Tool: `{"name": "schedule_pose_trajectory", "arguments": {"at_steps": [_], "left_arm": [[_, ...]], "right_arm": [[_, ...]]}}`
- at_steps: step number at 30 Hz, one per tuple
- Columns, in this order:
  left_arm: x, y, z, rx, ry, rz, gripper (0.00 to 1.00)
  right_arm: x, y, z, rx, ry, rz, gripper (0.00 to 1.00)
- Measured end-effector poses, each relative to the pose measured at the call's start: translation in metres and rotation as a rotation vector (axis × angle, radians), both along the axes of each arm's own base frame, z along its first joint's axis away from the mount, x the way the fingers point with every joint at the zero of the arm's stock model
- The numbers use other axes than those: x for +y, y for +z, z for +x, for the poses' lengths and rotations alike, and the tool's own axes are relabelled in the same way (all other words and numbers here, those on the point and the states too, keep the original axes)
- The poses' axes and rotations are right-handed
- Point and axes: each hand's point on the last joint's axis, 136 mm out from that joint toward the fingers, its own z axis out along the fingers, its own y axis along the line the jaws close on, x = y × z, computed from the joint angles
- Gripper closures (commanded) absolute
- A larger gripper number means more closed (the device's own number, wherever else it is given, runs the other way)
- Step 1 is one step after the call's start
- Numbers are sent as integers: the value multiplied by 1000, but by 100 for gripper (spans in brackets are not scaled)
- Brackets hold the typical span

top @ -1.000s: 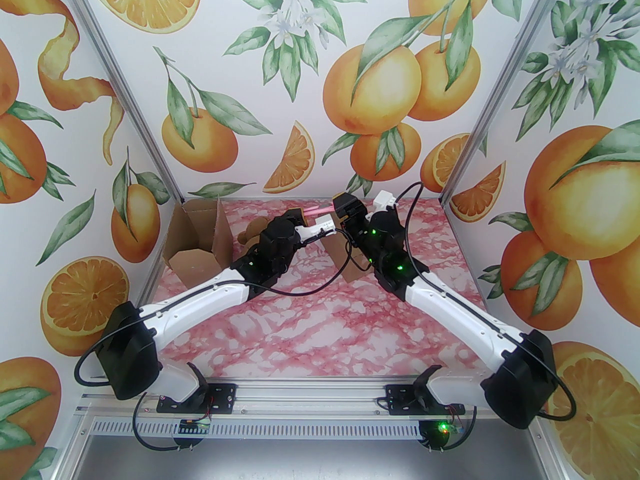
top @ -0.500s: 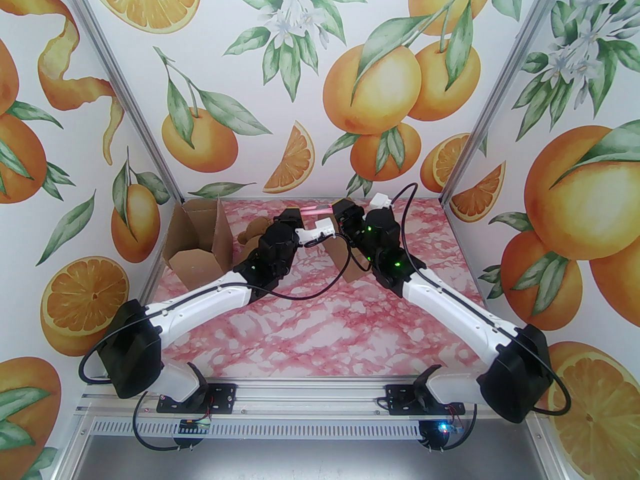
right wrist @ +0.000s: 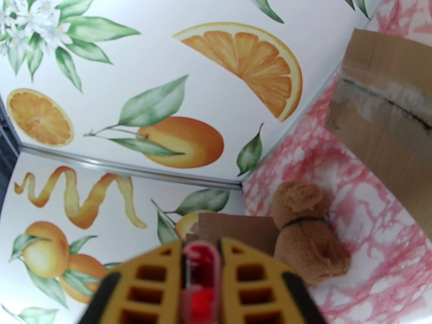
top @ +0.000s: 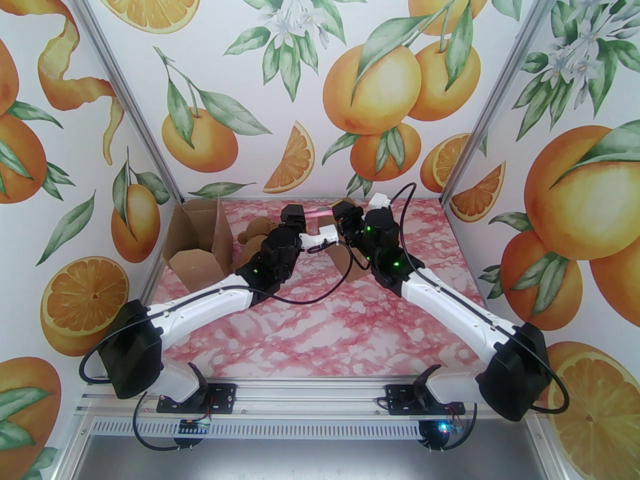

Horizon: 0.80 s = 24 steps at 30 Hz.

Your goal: Unpack the express box

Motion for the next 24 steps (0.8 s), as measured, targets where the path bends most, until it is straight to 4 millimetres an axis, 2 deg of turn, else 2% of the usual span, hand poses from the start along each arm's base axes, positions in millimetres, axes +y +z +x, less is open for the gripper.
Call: {"name": "schedule_pose_trajectory", "arguments": {"at_steps": [3,6,13,17,21,24], "left_arm": [[1,-13,-3,85,-23,-19,26],[6,-18,-10,171,-53,-63,26],[23,4,-26,358,-133,-261,27],[40,9,-24,488,-161,-393,29],[59,18,-17,623,-193,-550,31],[58,27,-11,717,-247,-652,32]], "right_arm": [[-9,1,7,-24,-23,-4,89],[-18,-1,20,-42,-54,-13,90],[-31,-26,49,-53,-57,-97,92],[-24,-36,56,-84,19,-206,92],[-5,-17,50,-197,143,-313,92],[7,-5,41,-289,231,-375,92]]}}
